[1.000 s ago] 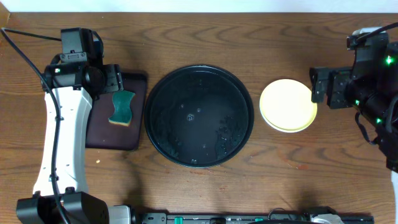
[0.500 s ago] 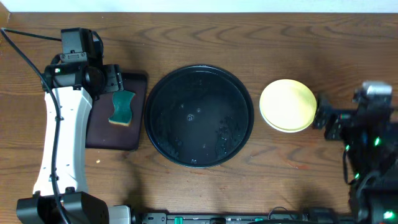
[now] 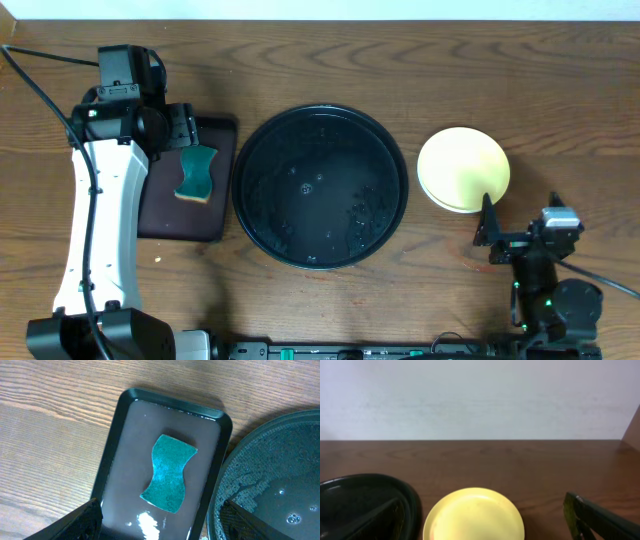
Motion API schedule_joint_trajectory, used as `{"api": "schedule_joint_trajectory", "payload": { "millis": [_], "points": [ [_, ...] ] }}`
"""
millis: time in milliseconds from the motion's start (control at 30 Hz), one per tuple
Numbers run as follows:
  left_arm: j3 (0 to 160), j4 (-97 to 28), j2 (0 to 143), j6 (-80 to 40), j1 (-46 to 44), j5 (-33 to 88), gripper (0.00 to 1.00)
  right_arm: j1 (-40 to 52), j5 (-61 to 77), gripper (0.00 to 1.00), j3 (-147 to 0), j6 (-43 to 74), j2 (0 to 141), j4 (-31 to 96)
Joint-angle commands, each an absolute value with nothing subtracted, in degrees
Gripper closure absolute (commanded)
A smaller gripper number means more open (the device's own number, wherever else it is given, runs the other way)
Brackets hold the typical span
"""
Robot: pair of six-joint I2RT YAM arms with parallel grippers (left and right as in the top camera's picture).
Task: Clean dirty plates on tray and stack at the side
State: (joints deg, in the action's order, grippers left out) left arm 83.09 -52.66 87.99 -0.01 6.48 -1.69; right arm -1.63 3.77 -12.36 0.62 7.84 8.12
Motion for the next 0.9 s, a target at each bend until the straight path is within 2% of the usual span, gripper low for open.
{"api": "schedule_joint_trajectory", "payload": {
  "millis": [0,200,867],
  "points": [
    [83.4,-52.8,88.3,-0.3,6.5,-2.0,0.24,-1.4,4.5,0.01,-8.3,0.6,4.8,5.1],
    [83.4,-52.8,88.3,-0.3,6.5,-2.0,0.24,-1.4,4.6,0.01,-1.9,0.6,1.7,-0.7],
    [83.4,-52.8,88.3,-0.3,6.5,-2.0,0.24,-1.4,6.5,0.01,-0.3,0.8,2.2,3.7]
  ]
}}
